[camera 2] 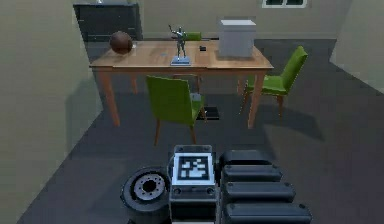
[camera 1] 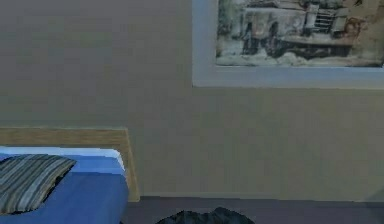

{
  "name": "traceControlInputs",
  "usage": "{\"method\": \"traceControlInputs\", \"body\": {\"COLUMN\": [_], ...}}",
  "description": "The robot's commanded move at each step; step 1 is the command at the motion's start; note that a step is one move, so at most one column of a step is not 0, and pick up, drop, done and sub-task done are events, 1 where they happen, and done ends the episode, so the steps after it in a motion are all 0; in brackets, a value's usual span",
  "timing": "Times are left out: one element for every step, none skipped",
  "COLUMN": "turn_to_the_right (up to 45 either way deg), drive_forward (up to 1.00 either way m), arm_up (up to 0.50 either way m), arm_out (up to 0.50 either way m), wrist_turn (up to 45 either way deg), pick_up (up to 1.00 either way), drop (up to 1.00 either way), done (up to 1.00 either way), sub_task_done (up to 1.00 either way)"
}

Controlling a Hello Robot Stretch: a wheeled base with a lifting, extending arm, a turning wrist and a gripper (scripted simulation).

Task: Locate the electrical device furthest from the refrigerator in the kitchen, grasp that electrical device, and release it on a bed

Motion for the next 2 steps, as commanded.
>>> {"method": "traceControlInputs", "body": {"turn_to_the_right": [-42.0, 45.0], "drive_forward": [0.0, 0.0], "arm_up": [0.0, 0.0], "arm_out": [0.0, 0.0], "wrist_turn": [0.0, 0.0], "pick_up": [0.0, 0.0], "drop": [0.0, 0.0], "done": [0.0, 0.0], "sub_task_done": [0.0, 0.0]}}
